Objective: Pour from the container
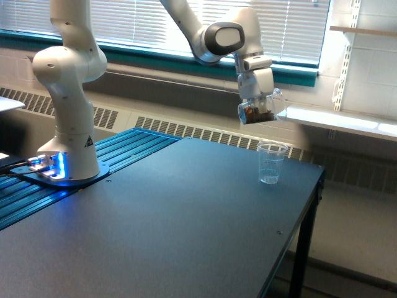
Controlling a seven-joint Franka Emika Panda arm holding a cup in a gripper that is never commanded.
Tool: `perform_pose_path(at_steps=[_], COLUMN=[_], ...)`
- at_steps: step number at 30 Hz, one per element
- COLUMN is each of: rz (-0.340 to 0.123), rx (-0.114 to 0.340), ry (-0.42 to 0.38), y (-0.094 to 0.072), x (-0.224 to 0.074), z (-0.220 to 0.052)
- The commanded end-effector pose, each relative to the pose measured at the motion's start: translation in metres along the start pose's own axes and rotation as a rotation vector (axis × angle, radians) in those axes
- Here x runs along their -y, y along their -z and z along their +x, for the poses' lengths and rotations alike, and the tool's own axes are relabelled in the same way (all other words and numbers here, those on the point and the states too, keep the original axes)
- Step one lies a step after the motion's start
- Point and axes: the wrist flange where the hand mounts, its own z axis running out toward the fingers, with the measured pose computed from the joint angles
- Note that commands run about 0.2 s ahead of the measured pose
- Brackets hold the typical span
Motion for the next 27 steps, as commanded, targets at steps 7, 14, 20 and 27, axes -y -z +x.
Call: perform_pose_path(at_steps=[7, 14, 20, 27], rz=[-0.010, -0.033, -0.050, -0.064], rx=[0.015, 0.017, 0.025, 0.035], ry=[0.034, 0.040, 0.037, 0.038], y=[-0.007, -0.009, -0.010, -0.013], x=[0.013, 0.005, -0.003, -0.010], z=[-0.008, -0.011, -0.017, -0.028])
